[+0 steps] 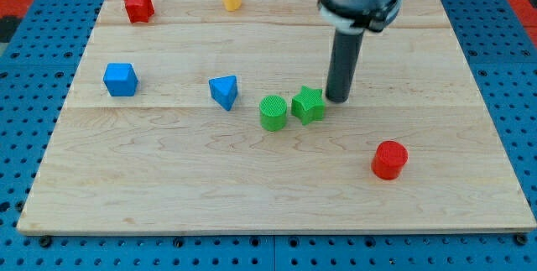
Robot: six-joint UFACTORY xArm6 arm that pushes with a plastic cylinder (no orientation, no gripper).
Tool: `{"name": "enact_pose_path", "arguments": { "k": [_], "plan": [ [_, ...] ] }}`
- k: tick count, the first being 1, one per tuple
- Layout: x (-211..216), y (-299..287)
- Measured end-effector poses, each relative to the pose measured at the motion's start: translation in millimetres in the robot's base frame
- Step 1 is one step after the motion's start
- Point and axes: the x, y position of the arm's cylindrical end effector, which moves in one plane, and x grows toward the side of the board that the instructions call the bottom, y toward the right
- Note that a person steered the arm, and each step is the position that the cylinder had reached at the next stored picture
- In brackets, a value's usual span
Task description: Move the green star diagonal to the green circle
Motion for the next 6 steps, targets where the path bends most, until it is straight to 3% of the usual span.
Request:
{"name": "enact_pose_path", "arguments": {
  "k": [1,4,6],
  "plan": [
    [-0.6,-24.0],
    [109.7,-77.2],
    [113.1,-48.3]
  ]
}}
